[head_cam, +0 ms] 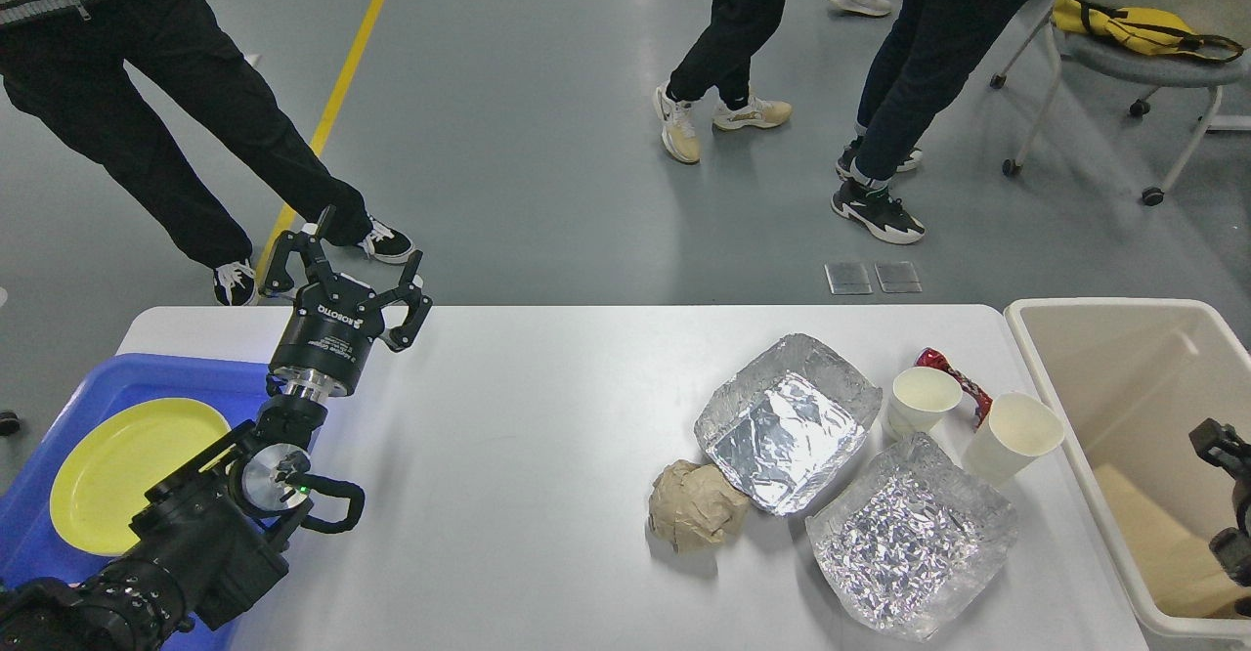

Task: Tidy desktop

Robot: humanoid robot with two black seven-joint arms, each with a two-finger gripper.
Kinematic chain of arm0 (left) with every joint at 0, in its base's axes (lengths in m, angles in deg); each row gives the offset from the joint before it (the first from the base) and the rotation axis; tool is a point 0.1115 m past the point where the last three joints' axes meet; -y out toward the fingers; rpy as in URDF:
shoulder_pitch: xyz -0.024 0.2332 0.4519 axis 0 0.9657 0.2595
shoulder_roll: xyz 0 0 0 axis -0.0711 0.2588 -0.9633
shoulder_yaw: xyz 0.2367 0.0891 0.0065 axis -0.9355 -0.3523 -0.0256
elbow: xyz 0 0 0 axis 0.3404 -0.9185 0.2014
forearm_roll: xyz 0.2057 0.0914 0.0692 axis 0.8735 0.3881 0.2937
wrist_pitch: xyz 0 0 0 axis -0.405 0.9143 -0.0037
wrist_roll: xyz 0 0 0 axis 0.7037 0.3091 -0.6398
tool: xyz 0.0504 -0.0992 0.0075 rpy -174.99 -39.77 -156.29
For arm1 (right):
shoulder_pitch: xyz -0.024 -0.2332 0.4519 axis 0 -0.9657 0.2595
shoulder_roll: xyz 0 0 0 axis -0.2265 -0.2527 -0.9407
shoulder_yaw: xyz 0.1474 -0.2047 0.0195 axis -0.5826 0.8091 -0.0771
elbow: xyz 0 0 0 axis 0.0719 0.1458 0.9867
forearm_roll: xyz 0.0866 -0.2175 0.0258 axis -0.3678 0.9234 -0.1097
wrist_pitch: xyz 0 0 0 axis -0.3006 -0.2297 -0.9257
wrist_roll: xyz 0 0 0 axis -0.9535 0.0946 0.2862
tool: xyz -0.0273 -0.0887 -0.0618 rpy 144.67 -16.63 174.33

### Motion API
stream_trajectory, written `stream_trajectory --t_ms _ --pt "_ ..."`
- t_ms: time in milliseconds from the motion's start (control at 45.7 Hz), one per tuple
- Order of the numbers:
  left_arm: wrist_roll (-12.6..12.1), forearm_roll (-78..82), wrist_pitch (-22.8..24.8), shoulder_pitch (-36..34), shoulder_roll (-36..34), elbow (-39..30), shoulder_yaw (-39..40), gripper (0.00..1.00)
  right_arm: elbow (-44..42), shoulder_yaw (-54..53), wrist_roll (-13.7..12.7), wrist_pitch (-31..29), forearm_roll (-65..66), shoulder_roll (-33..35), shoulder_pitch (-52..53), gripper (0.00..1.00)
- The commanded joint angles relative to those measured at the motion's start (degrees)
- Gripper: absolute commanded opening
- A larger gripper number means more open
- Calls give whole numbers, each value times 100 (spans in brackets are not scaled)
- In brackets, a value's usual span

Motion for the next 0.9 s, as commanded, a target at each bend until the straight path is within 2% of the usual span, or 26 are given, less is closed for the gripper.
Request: stream_trajectory --t_ms 0,284,547,635,788,875 --pt "0 -6 7 0 2 0 0 100 52 -12 4 0 13 -149 104 100" --pt "0 -6 -1 0 2 0 0 100 113 -117 39 53 13 -272 868 100" --pt "0 3 -1 0 2 0 0 100 641 -328 57 -53 22 -211 1546 100" --pt "0 -6 -1 0 2 0 0 100 623 -275 74 -605 66 -158 1730 100" --pt "0 3 -1 0 2 0 0 100 623 -363 118 -2090 66 -53 2433 100" --pt "0 3 -1 0 2 0 0 100 632 -346 136 -2618 74 -79 2714 100"
